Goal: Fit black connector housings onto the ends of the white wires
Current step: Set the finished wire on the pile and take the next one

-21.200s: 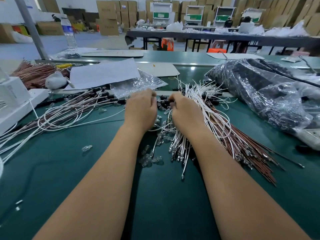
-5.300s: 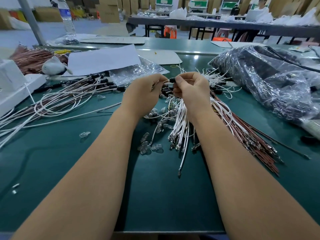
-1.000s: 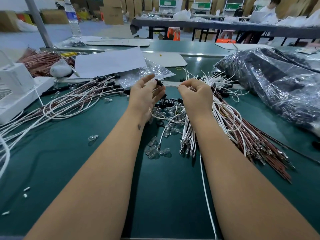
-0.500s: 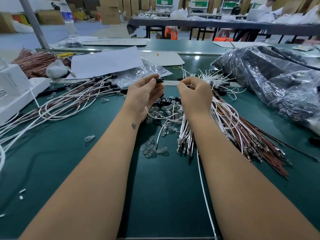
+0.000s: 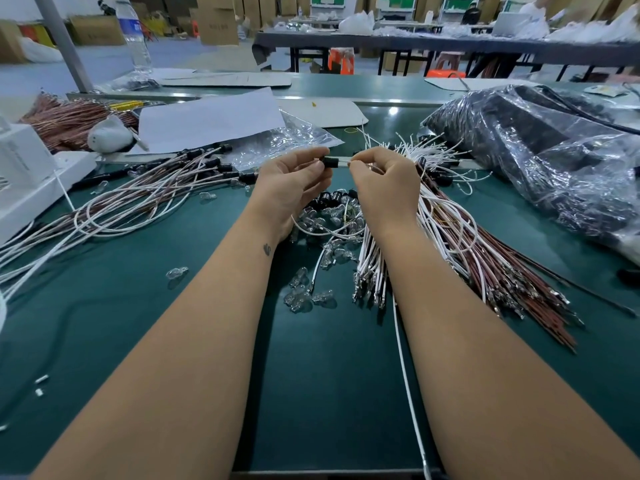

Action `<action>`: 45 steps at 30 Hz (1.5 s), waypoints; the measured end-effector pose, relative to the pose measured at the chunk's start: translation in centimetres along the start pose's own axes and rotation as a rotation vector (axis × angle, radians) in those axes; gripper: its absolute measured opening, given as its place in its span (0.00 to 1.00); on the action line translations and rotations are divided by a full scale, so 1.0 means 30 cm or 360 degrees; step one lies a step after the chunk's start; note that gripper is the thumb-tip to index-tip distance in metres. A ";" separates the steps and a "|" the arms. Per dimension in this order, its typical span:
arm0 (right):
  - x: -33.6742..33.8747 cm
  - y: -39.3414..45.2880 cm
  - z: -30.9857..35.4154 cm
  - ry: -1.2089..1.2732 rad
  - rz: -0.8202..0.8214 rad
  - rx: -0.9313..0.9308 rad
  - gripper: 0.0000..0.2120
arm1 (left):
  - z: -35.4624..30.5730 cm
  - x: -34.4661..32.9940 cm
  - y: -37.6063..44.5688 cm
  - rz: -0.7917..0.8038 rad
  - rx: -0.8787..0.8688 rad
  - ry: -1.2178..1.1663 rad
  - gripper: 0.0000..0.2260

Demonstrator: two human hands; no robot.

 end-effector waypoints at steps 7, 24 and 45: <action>-0.015 0.003 -0.002 -0.0010 0.0040 0.0122 0.08 | -0.007 0.001 -0.004 -0.0022 -0.0122 0.0220 0.06; 0.014 0.007 0.000 -0.0712 0.0061 0.0164 0.05 | -0.127 0.137 -0.013 -0.1176 -0.0793 0.1076 0.06; 0.028 0.018 -0.008 -0.0752 0.0020 0.0198 0.07 | -0.123 0.124 -0.011 -0.0853 -0.0807 0.2343 0.13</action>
Point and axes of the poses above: each hand's wrist, its own y-axis towards the middle knuckle, its own x-axis out of the back of the hand, z = x × y, the point moved 3 cm from there along y, towards the middle knuckle, and after that the axes turned 15 degrees about -y, right-handed, at the moved point
